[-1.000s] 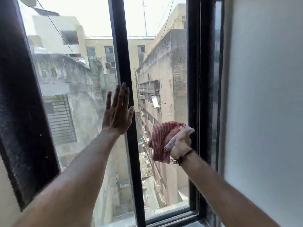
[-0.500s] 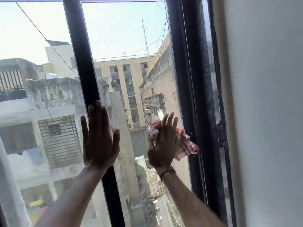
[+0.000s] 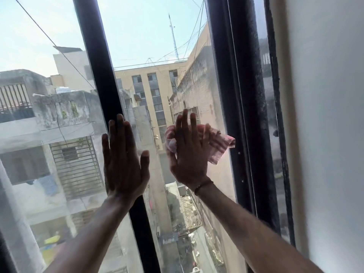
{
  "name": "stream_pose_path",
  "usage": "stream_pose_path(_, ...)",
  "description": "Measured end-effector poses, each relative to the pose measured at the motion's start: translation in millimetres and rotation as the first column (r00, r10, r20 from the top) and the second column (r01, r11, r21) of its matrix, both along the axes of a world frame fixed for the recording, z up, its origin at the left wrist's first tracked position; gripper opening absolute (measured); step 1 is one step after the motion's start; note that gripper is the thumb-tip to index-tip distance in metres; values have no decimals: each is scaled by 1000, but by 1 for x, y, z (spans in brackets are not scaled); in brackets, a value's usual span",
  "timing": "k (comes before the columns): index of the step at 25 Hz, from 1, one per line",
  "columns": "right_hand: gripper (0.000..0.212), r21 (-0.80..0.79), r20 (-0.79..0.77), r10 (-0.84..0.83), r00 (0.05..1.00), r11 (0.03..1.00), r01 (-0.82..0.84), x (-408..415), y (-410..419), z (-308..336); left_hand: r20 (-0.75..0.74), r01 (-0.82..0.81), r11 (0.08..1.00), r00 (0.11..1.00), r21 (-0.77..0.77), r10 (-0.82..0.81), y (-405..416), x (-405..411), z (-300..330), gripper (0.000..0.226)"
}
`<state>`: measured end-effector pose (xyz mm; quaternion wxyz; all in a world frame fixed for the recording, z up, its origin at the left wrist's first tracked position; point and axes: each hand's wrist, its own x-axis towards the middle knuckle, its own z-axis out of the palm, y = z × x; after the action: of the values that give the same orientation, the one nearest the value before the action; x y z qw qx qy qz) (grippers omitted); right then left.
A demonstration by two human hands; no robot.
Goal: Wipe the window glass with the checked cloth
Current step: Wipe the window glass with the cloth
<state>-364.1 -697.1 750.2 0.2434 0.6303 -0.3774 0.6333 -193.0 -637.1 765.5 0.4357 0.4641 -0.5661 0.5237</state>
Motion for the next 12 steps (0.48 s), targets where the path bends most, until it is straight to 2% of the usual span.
stream_pose_path(2, 79, -75, -334, 0, 943, 997, -26, 4, 2, -39, -1, 5, 1000, 1000, 6, -5, 0, -2, 5, 79)
stream_pose_path(3, 82, -53, -421, -16, 907, 999, -7, -12, 5, -58, -8, 9, 1000, 1000, 13, -9, 1, -1, 5, 80)
stream_pose_path(4, 86, -26, -413, -45, 909, 999, 37, -32, 4, -69, -14, 19, 1000, 1000, 23, -19, 3, 0, 3, 80)
stream_pose_path(5, 90, 1, -317, -73, 946, 997, 77, -45, 2, -65, -15, 25, 999, 1000, 28, -25, 3, -1, 0, 80)
stream_pose_path(6, 90, 57, -153, -80, 985, 994, 90, -50, -2, -47, -12, 27, 999, 1000, 22, -27, 3, -1, -1, 80)
stream_pose_path(7, 87, 101, 19, -86, 996, 991, 83, -46, -6, -23, -10, 28, 999, 1000, 14, -28, 1, -1, 0, 80)
stream_pose_path(8, 84, 99, 98, -87, 991, 992, 77, -33, -6, -1, -8, 30, 999, 1000, 14, -30, -1, -1, 2, 80)
stream_pose_path(9, 83, 45, 51, -85, 995, 996, 83, -18, -7, 9, -3, 29, 999, 1000, 17, -29, -2, 0, 3, 80)
stream_pose_path(10, 84, -24, -103, -83, 991, 996, 81, -5, -6, 3, 1, 26, 999, 1000, 23, -26, -2, 2, 4, 80)
stream_pose_path(11, 85, -66, -301, -69, 951, 997, 51, 4, -4, -19, -7, 14, 999, 1000, 38, -13, 1, 3, 2, 80)
stream_pose_path(12, 84, -42, -475, -45, 879, 999, 29, 0, 1, -47, -9, 4, 998, 1000, 55, -4, 4, 1, 1, 79)
